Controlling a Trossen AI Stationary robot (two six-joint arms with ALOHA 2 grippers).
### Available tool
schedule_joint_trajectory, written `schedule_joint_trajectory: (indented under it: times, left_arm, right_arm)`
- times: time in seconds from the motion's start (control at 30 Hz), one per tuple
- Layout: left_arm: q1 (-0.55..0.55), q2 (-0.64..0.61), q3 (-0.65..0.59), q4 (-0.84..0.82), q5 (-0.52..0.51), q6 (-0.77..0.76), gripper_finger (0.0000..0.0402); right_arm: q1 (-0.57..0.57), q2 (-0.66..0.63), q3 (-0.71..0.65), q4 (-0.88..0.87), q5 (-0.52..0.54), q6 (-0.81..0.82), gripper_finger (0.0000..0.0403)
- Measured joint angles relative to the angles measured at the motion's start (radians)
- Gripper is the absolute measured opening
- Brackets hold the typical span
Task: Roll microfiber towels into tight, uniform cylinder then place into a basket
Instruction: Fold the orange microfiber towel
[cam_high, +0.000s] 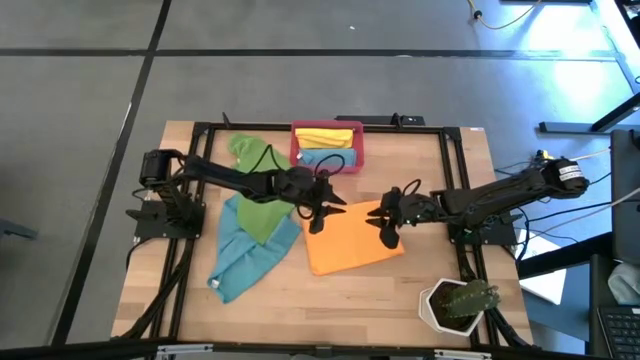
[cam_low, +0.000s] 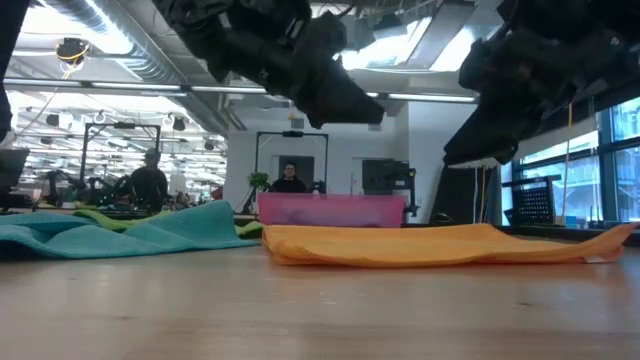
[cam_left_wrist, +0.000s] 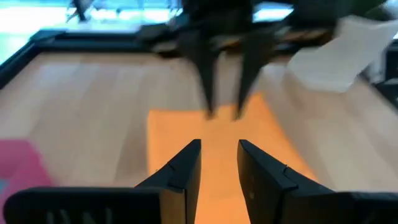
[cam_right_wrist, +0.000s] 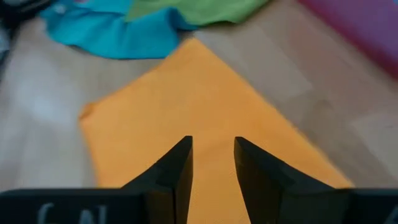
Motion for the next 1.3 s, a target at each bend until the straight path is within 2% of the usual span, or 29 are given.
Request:
schedule_joint_trajectory:
  times: [0.3,0.43,0.53,0.63,0.73,0.83,0.97,1.07,1.3]
  left_arm:
    - [0.016,0.0,0.067,-0.247,-0.091,-0.013,0.0094]
    - [0.039,0.0,0.101,-0.417,-0.148,-0.088,0.0094]
    - [0.039,0.022,0.104,-0.408,-0.177,-0.181,0.0094]
    - [0.028,0.055,0.104,-0.427,-0.177,-0.197,0.0094]
    - [0.023,0.06,0.103,-0.509,-0.187,-0.236,0.0094]
    - [0.026,0.058,0.102,-0.593,-0.197,-0.347,0.0094]
    - [0.007,0.051,0.104,-0.636,-0.204,-0.458,0.0094]
    - [-0.032,0.064,0.103,-0.657,-0.245,-0.479,0.0094]
    - [-0.041,0.064,0.102,-0.69,-0.326,-0.485,0.0094]
  right_arm:
    - [0.038,-0.044,0.0,-0.141,-0.02,0.047,0.0119]
    - [0.073,-0.029,0.0,-0.151,-0.021,0.076,0.0119]
    - [0.091,-0.023,0.0,-0.153,-0.012,0.076,0.0119]
    - [0.091,-0.023,0.0,-0.18,-0.018,0.077,0.0119]
    - [0.091,-0.023,0.0,-0.204,-0.029,0.081,0.0119]
    - [0.091,-0.02,0.0,-0.203,-0.03,0.057,0.0119]
    - [0.086,-0.013,0.0,-0.153,-0.006,0.023,0.0119]
    - [0.061,0.007,0.0,-0.137,0.009,0.004,0.0119]
    - [0.0,0.119,0.0,-0.139,-0.127,-0.026,0.0119]
